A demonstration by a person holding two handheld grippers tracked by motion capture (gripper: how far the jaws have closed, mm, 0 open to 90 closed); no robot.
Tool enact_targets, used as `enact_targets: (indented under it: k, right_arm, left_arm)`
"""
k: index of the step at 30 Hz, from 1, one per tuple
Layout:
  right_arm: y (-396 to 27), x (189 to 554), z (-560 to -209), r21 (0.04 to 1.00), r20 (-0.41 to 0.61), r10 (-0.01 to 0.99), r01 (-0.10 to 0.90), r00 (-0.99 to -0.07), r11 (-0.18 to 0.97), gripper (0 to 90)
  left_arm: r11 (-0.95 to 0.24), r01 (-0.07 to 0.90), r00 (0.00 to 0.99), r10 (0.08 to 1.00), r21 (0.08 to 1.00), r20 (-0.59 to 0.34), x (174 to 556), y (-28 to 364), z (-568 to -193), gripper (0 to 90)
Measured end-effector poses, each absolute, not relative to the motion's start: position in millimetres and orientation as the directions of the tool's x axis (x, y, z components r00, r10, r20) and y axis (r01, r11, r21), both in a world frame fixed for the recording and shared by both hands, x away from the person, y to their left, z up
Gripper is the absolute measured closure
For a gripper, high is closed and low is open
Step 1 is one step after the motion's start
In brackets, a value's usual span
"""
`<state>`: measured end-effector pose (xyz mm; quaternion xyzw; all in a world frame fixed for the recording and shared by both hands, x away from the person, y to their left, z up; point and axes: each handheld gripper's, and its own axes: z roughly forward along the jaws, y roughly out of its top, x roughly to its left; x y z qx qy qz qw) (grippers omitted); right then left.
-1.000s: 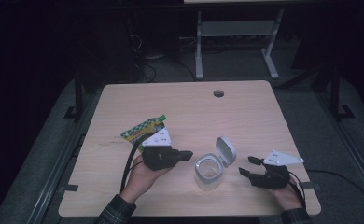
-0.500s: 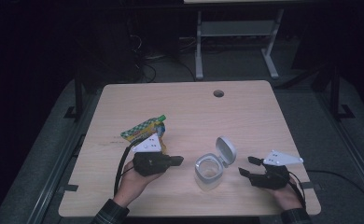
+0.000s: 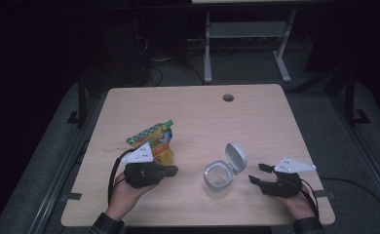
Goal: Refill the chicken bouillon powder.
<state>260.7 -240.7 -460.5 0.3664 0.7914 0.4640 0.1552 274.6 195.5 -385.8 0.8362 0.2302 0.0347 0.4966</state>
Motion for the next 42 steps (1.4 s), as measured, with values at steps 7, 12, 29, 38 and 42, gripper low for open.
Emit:
enact_targets:
  k: [7, 12, 29, 38, 42]
  right_arm:
    - [-242, 261, -461, 0.847, 0.096, 0.725, 0.438, -0.682, 0.3, 38.3]
    - [-240, 262, -462, 0.844, 0.095, 0.721, 0.44, -0.686, 0.308, 38.3]
    - [-241, 262, -462, 0.844, 0.094, 0.723, 0.44, -0.684, 0.307, 38.2]
    - [-241, 263, -463, 0.842, 0.104, 0.722, 0.447, -0.684, 0.302, 38.2]
    - [-241, 262, -463, 0.842, 0.102, 0.722, 0.445, -0.684, 0.303, 38.2]
  left_arm:
    - [-0.373, 0.37, 0.869, 0.463, 0.851, -0.175, 272, 221, -382, 85.2]
    - [-0.358, 0.384, 0.849, 0.498, 0.851, -0.173, 273, 241, -379, 84.4]
    - [-0.335, 0.419, 0.803, 0.571, 0.844, -0.172, 286, 290, -377, 73.7]
    - [-0.338, 0.416, 0.801, 0.576, 0.844, -0.164, 293, 301, -375, 64.4]
    - [-0.34, 0.404, 0.804, 0.575, 0.849, -0.152, 298, 302, -375, 57.5]
